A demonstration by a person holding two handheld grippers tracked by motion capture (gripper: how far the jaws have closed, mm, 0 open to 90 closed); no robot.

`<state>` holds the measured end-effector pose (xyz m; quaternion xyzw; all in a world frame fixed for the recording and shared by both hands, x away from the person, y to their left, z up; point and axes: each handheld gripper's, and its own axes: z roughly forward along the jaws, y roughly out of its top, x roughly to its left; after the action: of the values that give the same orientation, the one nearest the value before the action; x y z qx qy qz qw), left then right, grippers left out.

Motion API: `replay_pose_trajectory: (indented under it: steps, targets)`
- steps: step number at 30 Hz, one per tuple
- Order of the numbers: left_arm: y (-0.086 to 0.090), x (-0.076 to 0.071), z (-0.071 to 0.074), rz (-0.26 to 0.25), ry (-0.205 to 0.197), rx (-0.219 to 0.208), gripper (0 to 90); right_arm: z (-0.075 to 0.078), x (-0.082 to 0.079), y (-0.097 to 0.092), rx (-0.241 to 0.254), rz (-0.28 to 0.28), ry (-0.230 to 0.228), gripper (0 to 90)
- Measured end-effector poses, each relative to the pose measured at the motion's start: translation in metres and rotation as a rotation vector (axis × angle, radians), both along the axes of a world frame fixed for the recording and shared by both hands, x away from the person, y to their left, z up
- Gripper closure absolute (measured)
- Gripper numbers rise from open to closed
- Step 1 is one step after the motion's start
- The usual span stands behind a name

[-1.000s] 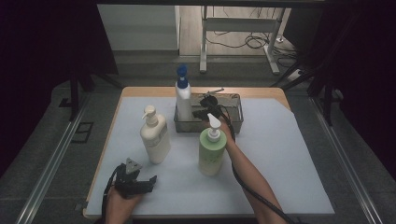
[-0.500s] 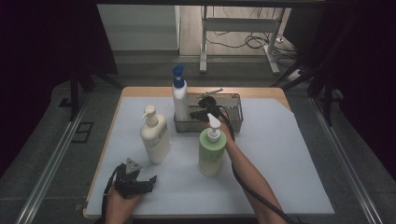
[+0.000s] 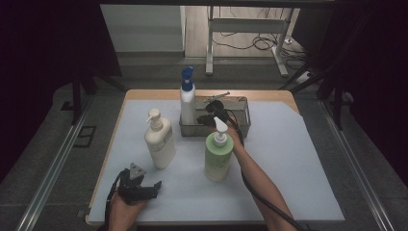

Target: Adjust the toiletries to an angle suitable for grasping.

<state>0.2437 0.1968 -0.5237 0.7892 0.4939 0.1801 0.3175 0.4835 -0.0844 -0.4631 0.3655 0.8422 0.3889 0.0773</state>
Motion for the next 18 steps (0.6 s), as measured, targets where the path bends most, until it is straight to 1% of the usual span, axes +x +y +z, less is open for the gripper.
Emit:
replay_pose_trajectory:
  steps: [4, 7, 12, 18]
  targets:
    - [0.000, 0.000, 0.000, 0.000, 0.000, 0.001, 12.1, 0.003, -0.003, -0.005, 0.002, -0.001, -0.014, 70.2]
    - [0.000, 0.000, 0.000, 0.000, 0.000, 0.001, 12.1, 0.005, -0.005, -0.010, 0.002, 0.004, -0.023, 62.7]
    - [0.000, 0.000, 0.000, 0.000, 0.000, 0.001, 12.1, 0.013, -0.011, -0.019, 0.011, -0.003, -0.044, 50.6]
    - [0.000, 0.000, 0.000, -0.001, 0.000, 0.001, 12.1, 0.019, -0.019, -0.025, 0.003, 0.007, -0.066, 40.9]
